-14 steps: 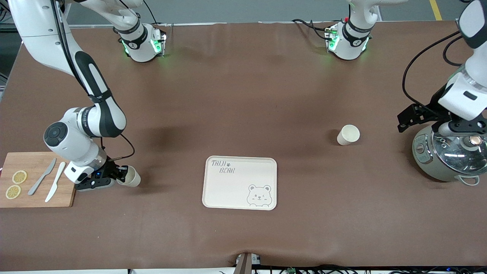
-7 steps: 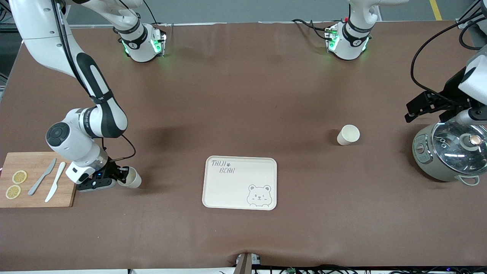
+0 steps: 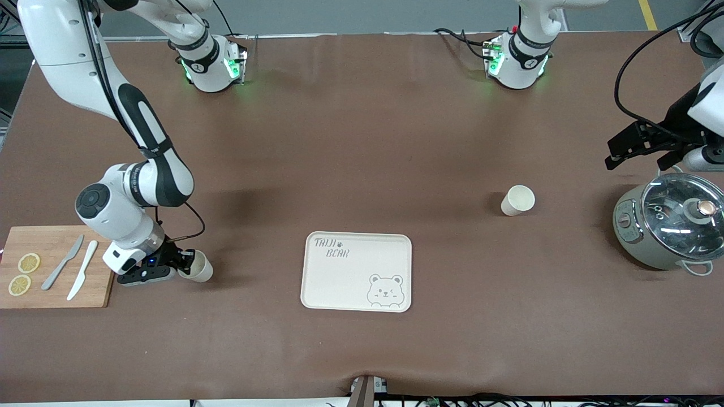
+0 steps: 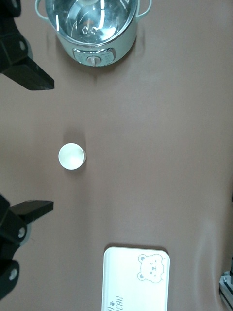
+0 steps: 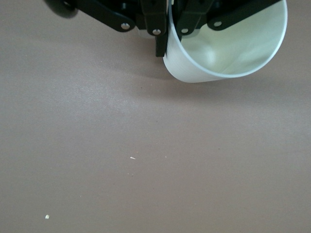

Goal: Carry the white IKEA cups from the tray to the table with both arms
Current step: 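Set the cup down on the table beside the board with the right gripper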

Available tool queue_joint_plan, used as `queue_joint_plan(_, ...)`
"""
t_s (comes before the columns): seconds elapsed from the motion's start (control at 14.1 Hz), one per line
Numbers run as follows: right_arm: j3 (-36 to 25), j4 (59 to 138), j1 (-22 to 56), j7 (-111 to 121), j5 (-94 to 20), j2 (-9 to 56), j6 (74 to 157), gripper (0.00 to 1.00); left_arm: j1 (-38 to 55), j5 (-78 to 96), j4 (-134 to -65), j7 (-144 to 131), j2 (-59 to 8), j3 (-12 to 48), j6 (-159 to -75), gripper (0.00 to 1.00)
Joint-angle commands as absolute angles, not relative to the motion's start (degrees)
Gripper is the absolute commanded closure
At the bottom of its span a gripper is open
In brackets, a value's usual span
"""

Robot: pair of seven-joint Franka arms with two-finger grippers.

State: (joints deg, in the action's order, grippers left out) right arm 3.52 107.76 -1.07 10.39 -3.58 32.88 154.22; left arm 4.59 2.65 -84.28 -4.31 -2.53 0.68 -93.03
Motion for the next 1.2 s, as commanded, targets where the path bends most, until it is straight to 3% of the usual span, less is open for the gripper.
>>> queue_joint_plan(0.0, 4.1, 108.4, -1.4, 11.8, -5.1, 33.0, 155.7, 1.00, 5.2, 1.4, -84.1, -2.7, -1.0, -0.1, -91.4, 0.00)
queue_joint_plan(0.5, 4.1, 108.6, -1.2, 11.7, -5.2, 33.8, 157.6, 0.99, 5.3, 1.1, -84.3, 0.2, -1.8, -0.1, -91.0, 0.00)
queue_joint_plan(0.64, 4.1, 108.5, -1.2, 11.7, -5.2, 33.8, 157.5, 0.91, 5.4, -1.8, -84.4, 2.0, -2.3, 0.2, -89.4, 0.00)
queue_joint_plan(0.71, 4.1, 108.5, -1.2, 11.7, -5.1, 33.8, 157.5, 0.83, 5.4, -2.5, -84.4, 3.2, -2.8, 0.3, -89.3, 0.00)
queue_joint_plan(0.85, 4.1, 108.5, -1.4, 11.7, -5.1, 33.8, 157.5, 0.54, 5.4, -2.5, -84.5, 4.6, -3.0, 0.3, -89.1, 0.00)
queue_joint_plan(0.92, 4.1, 108.5, -1.4, 11.7, -5.1, 33.8, 157.5, 0.50, 5.4, -2.5, -84.6, 4.7, -3.4, 0.3, -89.0, 0.00)
queue_joint_plan(1.13, 4.1, 108.5, -1.4, 11.7, -5.1, 33.8, 157.5, 0.02, 5.4, -2.5, -85.3, 4.8, -3.9, 0.4, -89.0, 0.00)
